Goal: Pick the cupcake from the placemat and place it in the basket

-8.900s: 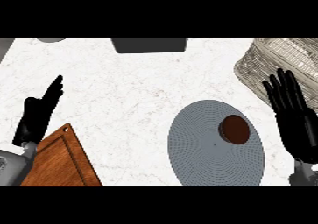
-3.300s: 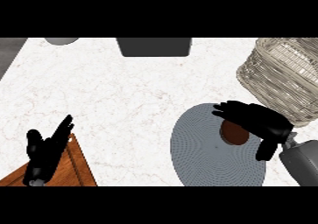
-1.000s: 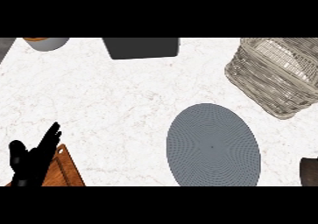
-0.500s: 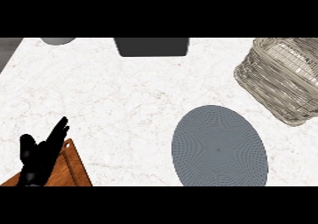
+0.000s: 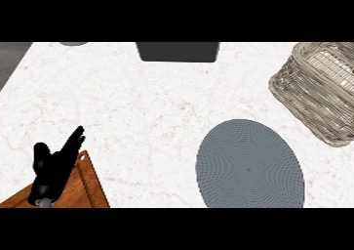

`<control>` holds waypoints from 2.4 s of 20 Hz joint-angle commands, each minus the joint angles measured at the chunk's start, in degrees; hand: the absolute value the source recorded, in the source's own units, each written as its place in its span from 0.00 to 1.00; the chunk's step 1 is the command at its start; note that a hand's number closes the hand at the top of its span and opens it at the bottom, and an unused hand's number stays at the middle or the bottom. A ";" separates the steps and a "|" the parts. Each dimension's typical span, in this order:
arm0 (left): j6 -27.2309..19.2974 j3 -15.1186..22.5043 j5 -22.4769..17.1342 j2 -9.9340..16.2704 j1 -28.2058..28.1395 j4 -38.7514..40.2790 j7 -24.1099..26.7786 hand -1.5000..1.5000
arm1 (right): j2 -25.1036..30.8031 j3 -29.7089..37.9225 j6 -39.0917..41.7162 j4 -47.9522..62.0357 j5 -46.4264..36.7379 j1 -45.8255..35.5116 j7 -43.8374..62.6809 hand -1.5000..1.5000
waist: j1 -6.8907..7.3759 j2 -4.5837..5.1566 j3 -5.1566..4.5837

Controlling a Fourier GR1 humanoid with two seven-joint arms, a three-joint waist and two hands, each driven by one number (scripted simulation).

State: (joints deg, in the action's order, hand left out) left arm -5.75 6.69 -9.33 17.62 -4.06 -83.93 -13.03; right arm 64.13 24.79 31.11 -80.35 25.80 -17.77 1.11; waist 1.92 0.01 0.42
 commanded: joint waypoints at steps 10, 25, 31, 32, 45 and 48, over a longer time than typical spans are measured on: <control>0.24 0.14 1.33 -2.71 1.18 7.43 -1.39 0.50 | -7.33 -13.57 -0.73 20.85 -13.21 -19.03 -7.80 1.00 | 0.06 0.66 -0.44; 2.13 -1.03 1.47 -1.58 -0.40 4.05 -1.28 0.50 | -11.60 -17.79 -9.96 43.89 -27.29 -27.95 -17.24 1.00 | 1.39 1.37 -0.34; 2.97 -0.69 1.03 -1.66 -0.15 2.20 -3.57 0.50 | -9.84 -21.00 -10.61 50.32 -34.37 -28.25 -29.80 0.00 | 1.37 1.25 -0.21; 1.73 -0.59 1.88 -2.74 1.59 4.18 -3.47 0.50 | -10.56 -20.96 -12.31 51.87 -35.11 -29.02 -31.11 0.00 | 1.23 1.40 -0.22; 3.94 -1.73 0.66 -2.38 -0.70 2.97 -2.69 0.50 | -5.94 -14.09 -7.50 67.57 -32.51 -37.23 -34.47 0.00 | 1.65 1.41 -0.20; 3.06 0.23 2.54 -3.60 -3.05 2.46 -1.30 0.50 | -1.61 -12.55 -4.33 70.32 -31.52 -37.47 -32.30 0.00 | 1.64 1.49 -0.16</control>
State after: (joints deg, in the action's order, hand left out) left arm -3.18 5.17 -7.00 15.32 -3.06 -84.32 -13.54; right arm 59.16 10.61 24.07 -13.49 -6.59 -54.66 -32.56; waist 3.76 1.04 0.70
